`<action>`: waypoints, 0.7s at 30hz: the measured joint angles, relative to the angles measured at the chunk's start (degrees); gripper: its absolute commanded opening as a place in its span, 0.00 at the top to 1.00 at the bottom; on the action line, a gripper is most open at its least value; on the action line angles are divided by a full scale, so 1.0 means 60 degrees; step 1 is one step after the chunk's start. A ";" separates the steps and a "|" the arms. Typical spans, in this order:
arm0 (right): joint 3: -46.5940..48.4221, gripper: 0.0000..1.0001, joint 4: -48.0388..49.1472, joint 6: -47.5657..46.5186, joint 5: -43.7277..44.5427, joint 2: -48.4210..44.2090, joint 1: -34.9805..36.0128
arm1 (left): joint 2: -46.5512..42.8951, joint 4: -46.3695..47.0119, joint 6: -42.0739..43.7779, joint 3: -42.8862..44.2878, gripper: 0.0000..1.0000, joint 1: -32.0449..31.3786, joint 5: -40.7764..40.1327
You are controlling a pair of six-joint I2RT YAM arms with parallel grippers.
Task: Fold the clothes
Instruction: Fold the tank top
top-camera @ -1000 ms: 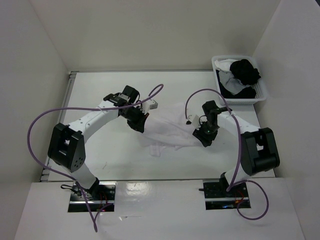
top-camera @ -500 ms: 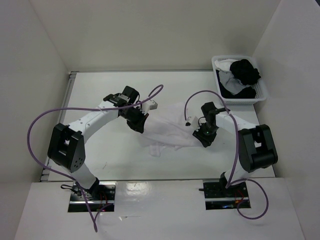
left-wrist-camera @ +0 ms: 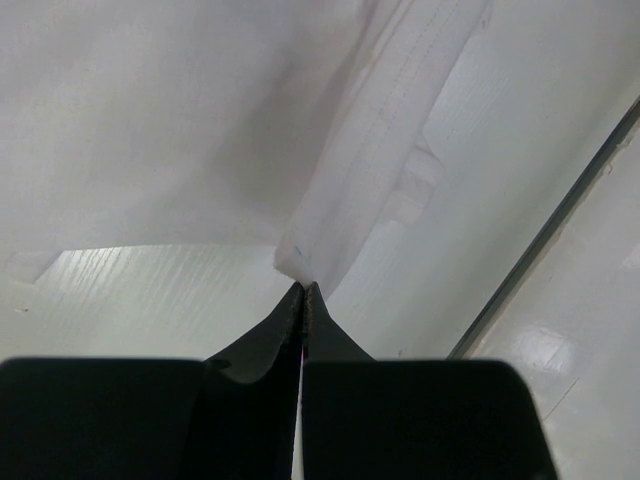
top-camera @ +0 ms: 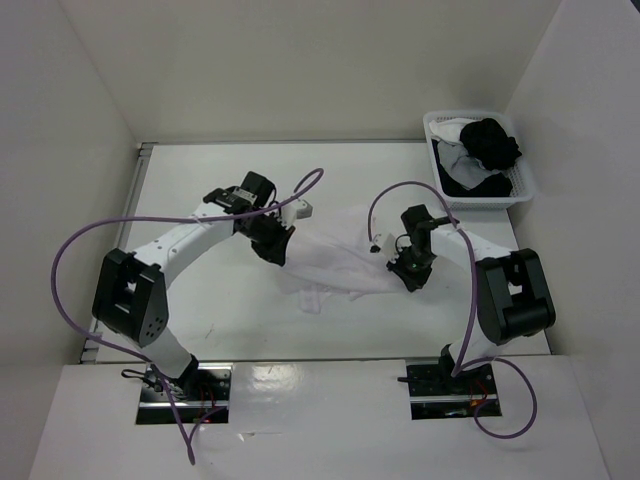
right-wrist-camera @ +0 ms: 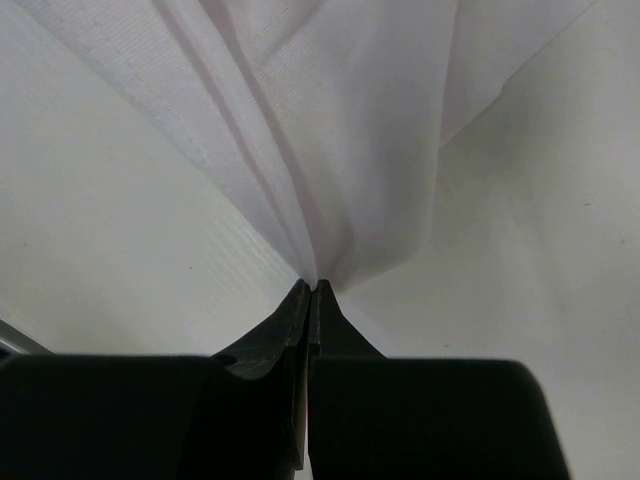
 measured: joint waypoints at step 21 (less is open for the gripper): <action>0.5278 1.00 -0.0313 0.1031 0.0973 -0.0579 0.0765 | -0.2280 -0.0335 0.0127 0.1508 1.00 0.1235 -0.1504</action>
